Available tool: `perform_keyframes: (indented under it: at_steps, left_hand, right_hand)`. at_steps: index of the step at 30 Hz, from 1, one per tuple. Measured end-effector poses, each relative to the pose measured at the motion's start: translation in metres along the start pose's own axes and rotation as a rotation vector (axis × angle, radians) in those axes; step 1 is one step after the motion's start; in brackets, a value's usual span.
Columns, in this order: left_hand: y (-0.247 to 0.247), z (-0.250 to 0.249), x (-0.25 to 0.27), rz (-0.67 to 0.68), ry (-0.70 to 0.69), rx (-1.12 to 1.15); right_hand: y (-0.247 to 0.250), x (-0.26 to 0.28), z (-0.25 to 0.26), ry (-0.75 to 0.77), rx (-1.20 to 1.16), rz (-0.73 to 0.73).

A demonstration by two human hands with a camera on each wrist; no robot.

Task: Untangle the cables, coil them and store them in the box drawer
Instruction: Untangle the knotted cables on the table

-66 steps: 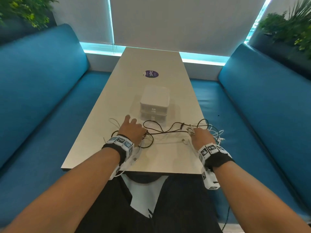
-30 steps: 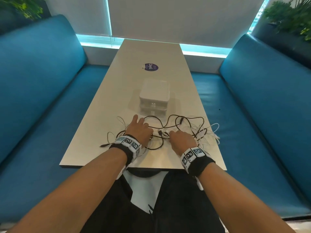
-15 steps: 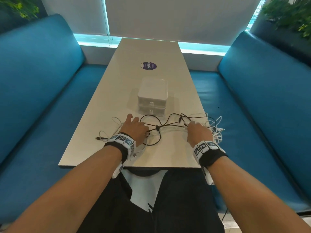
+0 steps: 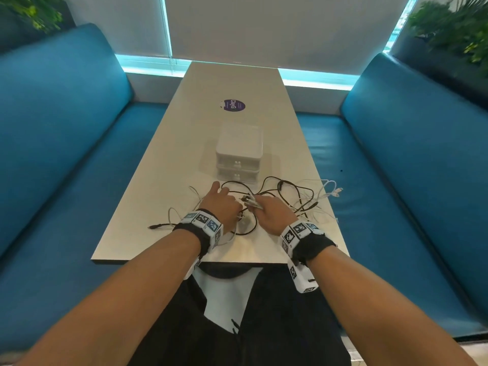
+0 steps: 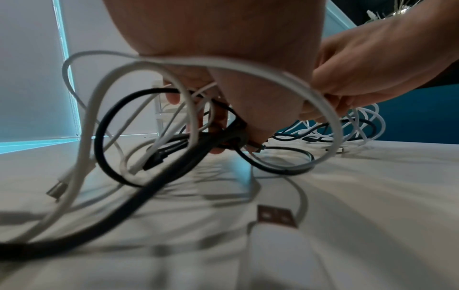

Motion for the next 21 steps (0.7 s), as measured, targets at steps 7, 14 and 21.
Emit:
perform_keyframes:
  at_steps: [7,14,21]
  left_hand:
    - [-0.002,-0.001,0.005,-0.039,0.003,0.033]
    - [-0.012,0.021,0.009,0.020,0.057,0.080]
    - [-0.009,0.010,0.002,0.066,0.039,0.046]
  right_hand:
    - [-0.006,-0.004,-0.002,-0.057,0.285,-0.003]
    - [0.026,0.012,-0.049,-0.307,0.445,-0.018]
    - [0.024,0.014,-0.045,-0.340,0.323,-0.093]
Point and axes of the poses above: each hand's wrist, its own x-axis away from the middle knuckle, its own y-axis out of the back of the hand, z = x × y, the point moved 3 cm from there along -x, towards the middle knuckle
